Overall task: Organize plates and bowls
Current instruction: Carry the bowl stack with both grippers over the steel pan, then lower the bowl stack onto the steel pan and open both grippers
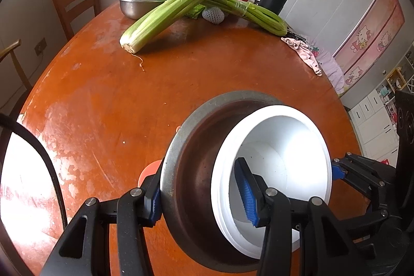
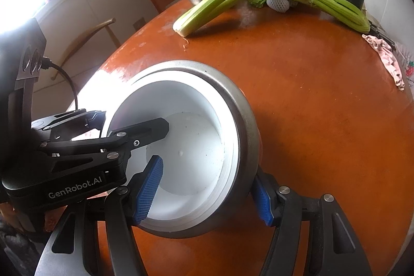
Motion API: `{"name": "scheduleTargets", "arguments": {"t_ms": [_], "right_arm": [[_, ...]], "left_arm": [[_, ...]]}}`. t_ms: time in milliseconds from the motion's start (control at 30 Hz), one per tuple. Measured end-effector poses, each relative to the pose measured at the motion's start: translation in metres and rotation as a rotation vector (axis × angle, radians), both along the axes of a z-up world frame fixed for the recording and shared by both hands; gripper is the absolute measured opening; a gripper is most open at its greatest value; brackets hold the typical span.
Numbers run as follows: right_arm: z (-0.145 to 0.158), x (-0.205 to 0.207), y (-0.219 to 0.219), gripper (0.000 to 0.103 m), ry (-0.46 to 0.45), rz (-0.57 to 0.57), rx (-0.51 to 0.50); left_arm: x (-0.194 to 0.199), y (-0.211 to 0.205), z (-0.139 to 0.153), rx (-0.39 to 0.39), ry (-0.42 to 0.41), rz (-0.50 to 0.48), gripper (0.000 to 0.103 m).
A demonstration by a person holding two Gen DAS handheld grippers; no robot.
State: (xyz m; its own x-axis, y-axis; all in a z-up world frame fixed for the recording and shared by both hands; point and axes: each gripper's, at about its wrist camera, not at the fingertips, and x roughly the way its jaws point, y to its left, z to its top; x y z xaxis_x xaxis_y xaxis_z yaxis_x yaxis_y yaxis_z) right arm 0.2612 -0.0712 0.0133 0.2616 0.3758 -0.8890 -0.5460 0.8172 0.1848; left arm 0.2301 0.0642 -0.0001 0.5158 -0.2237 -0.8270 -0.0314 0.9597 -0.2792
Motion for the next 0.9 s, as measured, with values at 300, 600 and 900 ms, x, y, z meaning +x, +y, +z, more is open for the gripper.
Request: {"name": "scheduleTargets", "arguments": {"t_ms": [300,600,900], "right_arm": [[-0.003,-0.004,0.003,0.067,-0.021,0.0,-0.022],[-0.005,-0.002,0.0,0.067,-0.039,-0.023,-0.045],[0.001,-0.005,-0.004,0.067,-0.055,-0.042,-0.046]], "left_arm": [[0.0,0.0,-0.005,0.015,-0.001,0.003,0.049],[-0.004,0.008,-0.007,0.024,-0.007,0.019,0.049],[-0.012,0.007,-0.004,0.043,-0.011,0.021,0.05]]}}
